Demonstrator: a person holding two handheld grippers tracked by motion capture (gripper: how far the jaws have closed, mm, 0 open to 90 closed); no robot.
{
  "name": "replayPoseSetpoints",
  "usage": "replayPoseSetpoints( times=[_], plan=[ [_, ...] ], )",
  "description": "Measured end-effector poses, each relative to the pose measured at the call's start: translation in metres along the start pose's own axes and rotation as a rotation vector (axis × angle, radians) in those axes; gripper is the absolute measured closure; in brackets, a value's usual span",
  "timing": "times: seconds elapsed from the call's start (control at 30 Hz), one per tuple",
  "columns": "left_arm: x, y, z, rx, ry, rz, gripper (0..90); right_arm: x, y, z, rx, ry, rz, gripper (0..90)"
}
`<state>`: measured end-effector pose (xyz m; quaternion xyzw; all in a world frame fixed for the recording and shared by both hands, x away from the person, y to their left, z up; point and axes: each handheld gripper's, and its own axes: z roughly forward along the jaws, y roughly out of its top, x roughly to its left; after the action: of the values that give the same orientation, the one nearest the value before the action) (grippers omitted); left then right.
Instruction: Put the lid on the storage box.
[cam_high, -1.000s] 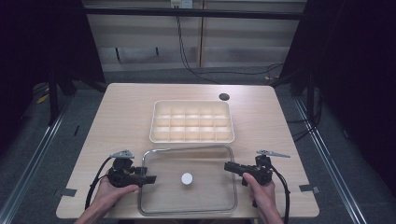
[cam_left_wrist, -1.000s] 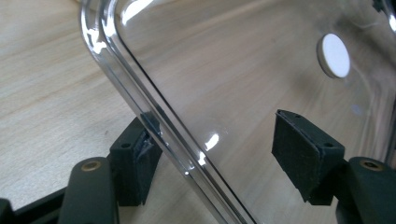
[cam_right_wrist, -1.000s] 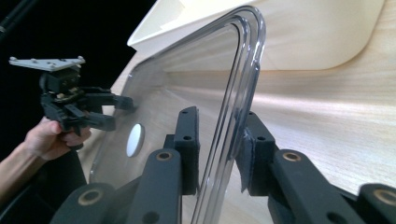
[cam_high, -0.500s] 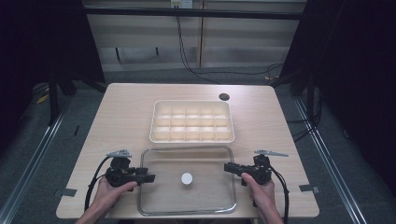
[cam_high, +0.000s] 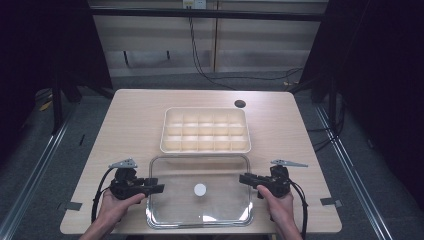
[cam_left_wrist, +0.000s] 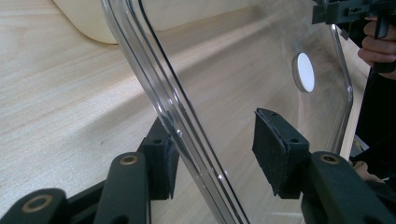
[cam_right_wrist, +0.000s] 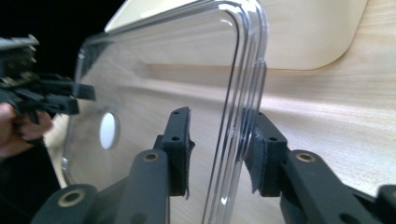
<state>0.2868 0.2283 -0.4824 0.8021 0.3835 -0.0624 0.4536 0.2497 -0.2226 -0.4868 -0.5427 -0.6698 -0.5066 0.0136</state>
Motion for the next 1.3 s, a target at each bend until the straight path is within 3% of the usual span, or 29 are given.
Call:
replayPoseSetpoints(
  times=[0.07, 0.33, 0.47, 1.3],
  plan=[
    [-0.001, 0.001, 0.000, 0.000, 0.000, -0.002, 52.1, 0.002, 0.001, 0.000, 0.017, -0.018, -0.019, 62.6],
    [-0.008, 0.006, -0.006, -0.030, 0.018, 0.025, 55.2, 0.008, 0.008, -0.006, -0.010, -0.029, -0.048, 63.3],
    [-0.010, 0.009, -0.010, -0.048, 0.016, 0.019, 57.5, 0.011, 0.011, -0.009, -0.023, -0.030, -0.041, 64.4],
    [-0.015, 0.035, -0.024, -0.118, 0.034, 0.076, 67.7, 0.017, 0.033, -0.018, -0.088, -0.020, -0.065, 66.7]
  ],
)
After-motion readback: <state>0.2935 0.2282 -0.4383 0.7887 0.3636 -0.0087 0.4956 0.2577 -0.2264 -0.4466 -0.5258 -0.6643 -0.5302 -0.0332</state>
